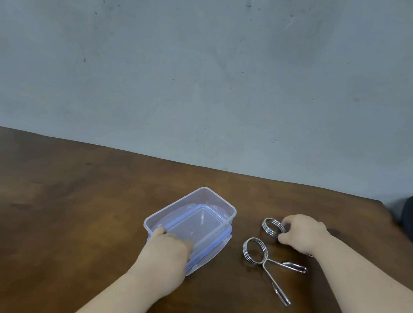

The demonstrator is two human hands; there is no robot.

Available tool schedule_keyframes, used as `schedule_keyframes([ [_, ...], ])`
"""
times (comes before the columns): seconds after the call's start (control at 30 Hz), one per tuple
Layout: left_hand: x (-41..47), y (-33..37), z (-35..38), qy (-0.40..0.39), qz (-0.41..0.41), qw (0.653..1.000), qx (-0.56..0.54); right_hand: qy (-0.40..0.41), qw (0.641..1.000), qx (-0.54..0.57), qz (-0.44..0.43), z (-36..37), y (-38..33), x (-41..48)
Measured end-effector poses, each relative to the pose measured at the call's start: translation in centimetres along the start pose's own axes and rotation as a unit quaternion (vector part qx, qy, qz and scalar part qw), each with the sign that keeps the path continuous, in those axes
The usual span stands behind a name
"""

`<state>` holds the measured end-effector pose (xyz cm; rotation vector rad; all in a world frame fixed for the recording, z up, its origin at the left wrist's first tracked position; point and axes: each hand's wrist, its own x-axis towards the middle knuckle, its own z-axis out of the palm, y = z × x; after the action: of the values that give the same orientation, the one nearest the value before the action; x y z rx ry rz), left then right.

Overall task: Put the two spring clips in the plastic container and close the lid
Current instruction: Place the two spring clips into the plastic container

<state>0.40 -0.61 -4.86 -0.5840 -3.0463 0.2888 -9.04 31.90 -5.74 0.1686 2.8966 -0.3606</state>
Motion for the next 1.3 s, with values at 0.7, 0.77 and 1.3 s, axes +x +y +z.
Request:
schedule_keyframes([
  [0.7, 1.6, 0.1, 0.4, 0.027, -0.021, 0.998, -0.059, 0.028, 0.995, 0.097, -0.022, -0.6, 0.4, -1.7],
  [0.77, 1.6, 0.1, 0.3, 0.028, -0.022, 0.997, -0.062, 0.01, 0.999, 0.053, 0.003, -0.4, 0.0, -1.9],
  [1.3, 2.4, -0.3, 0.6, 0.011, 0.006, 0.999, -0.042, -0.119, 0.987, 0.097, 0.046, -0.3, -0.3, -2.7],
])
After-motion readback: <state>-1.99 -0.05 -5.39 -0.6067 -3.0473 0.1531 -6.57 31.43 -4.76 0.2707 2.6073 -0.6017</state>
